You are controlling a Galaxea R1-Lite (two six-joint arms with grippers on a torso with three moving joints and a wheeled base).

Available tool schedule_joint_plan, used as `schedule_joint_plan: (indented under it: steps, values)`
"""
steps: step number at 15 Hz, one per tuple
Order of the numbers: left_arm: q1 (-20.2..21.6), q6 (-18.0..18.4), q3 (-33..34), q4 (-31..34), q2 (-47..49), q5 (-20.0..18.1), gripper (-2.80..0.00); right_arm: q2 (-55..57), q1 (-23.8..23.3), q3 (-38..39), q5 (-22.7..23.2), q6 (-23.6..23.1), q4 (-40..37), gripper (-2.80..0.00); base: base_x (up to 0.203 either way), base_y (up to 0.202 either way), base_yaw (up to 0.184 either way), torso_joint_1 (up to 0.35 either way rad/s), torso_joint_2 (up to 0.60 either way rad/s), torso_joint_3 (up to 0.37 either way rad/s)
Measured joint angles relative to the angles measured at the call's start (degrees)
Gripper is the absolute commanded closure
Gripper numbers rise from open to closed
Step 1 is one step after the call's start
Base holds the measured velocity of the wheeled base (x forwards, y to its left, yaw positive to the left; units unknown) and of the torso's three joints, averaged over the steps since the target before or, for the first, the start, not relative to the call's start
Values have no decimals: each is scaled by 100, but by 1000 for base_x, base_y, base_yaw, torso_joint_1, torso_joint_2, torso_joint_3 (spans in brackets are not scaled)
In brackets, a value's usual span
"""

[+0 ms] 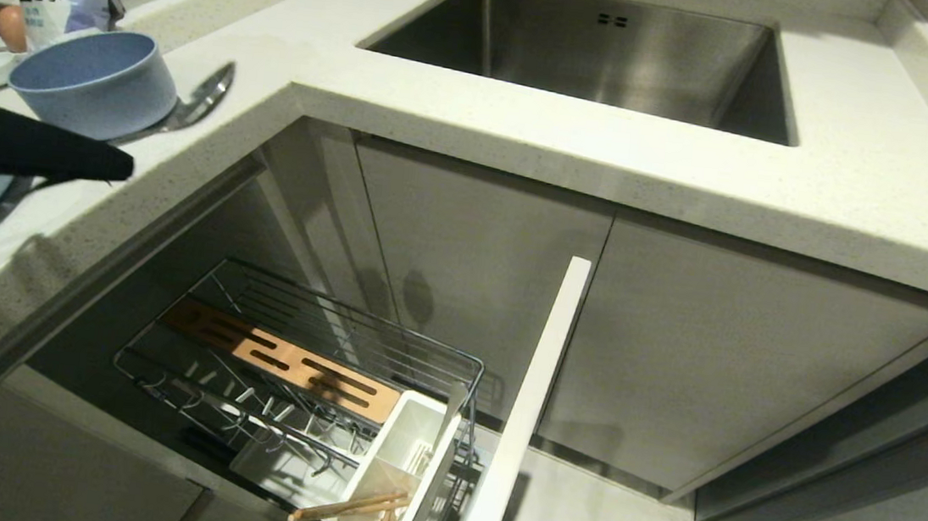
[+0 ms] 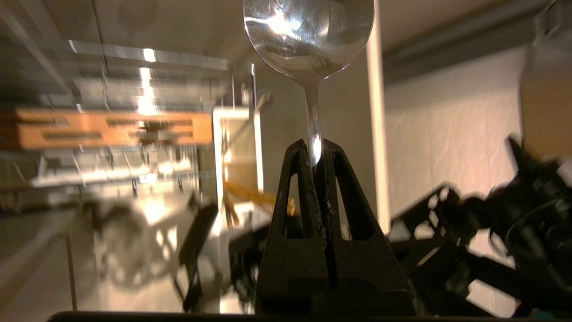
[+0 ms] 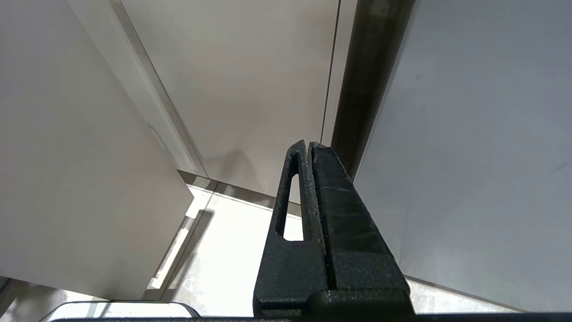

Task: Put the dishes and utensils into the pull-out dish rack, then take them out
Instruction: Pick up the spoon and place it in the cupboard

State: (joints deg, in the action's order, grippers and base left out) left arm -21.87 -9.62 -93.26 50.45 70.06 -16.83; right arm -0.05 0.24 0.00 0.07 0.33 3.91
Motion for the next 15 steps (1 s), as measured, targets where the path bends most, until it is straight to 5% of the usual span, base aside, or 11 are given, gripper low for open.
schedule_joint_plan:
  steps: [6, 11, 15]
  values:
    - [-597, -53, -115, 1055, 1082, 905, 0, 0, 0, 0, 0, 2, 0, 0, 0, 0, 0, 0, 0, 0]
    - [-1147, -791, -300, 1501, 1934, 1475, 0, 0, 0, 0, 0, 1, 0, 0, 0, 0, 0, 0, 0, 0]
    - [-1439, -1044, -250, 1624, 2641, 1710, 0, 0, 0, 0, 0, 0, 0, 0, 0, 0, 0, 0, 0, 0]
